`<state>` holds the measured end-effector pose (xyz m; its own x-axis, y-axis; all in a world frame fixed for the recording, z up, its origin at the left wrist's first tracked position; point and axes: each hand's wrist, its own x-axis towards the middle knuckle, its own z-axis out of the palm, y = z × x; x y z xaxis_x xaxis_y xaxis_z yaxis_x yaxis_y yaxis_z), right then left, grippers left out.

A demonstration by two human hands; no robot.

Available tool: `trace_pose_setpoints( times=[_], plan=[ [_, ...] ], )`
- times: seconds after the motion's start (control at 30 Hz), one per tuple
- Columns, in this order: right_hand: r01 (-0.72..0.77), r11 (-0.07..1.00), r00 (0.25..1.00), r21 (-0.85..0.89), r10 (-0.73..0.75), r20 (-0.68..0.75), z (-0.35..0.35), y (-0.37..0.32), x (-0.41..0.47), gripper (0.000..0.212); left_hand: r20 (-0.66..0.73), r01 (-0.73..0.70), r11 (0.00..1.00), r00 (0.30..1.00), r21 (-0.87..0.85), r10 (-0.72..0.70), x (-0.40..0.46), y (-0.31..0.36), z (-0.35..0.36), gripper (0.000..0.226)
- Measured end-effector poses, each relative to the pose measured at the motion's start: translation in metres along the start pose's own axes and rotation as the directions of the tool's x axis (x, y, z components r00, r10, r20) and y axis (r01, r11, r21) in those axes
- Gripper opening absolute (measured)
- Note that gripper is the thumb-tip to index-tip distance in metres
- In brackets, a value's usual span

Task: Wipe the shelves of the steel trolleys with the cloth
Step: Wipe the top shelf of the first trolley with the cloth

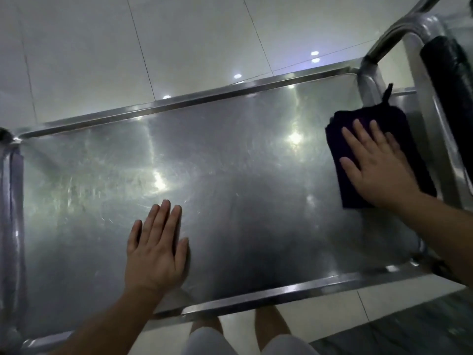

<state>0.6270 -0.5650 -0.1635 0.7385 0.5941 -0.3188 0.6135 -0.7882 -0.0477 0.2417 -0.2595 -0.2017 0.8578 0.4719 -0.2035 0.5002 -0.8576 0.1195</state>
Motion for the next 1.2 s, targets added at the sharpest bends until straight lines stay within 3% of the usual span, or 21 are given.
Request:
trace_pose_setpoints(
  times=[0.2, 0.3, 0.47, 0.7, 0.83, 0.93, 1.2],
  plan=[
    [0.032, 0.998, 0.998, -0.046, -0.030, 0.054, 0.058, 0.014, -0.165, 0.067, 0.018, 0.010, 1.000, 1.000, 0.004, -0.010, -0.002, 0.002, -0.003, 0.068],
    [0.047, 0.996, 0.995, -0.081, -0.040, 0.089, 0.065, 0.014, -0.186, 0.067, 0.004, -0.004, 1.000, 1.000, 0.023, 0.003, -0.002, 0.001, -0.001, 0.067],
    [0.134, 0.990, 0.991, -0.033, -0.134, 0.014, 0.041, -0.006, -0.100, 0.066, -0.021, -0.019, 0.999, 1.000, 0.029, 0.020, 0.000, -0.003, 0.002, 0.066],
    [-0.053, 0.995, 0.989, 0.085, 0.063, -0.131, -0.014, -0.057, 0.116, 0.071, -0.001, -0.017, 0.999, 1.000, 0.047, 0.017, 0.001, -0.002, 0.001, 0.066],
    [-0.076, 0.991, 0.986, 0.109, 0.091, -0.137, -0.019, -0.064, 0.143, 0.072, -0.002, -0.010, 0.999, 1.000, 0.031, 0.010, 0.001, -0.002, 0.000, 0.067],
    [0.039, 0.998, 0.995, 0.050, -0.034, -0.092, -0.009, -0.064, 0.091, 0.070, -0.001, -0.008, 1.000, 1.000, 0.020, 0.008, 0.000, 0.000, 0.000, 0.067],
    [0.210, 0.975, 0.974, -0.068, -0.203, 0.096, 0.075, -0.081, -0.176, 0.067, 0.038, -0.015, 1.000, 0.999, 0.014, 0.014, -0.001, -0.001, -0.003, 0.067]
  ],
)
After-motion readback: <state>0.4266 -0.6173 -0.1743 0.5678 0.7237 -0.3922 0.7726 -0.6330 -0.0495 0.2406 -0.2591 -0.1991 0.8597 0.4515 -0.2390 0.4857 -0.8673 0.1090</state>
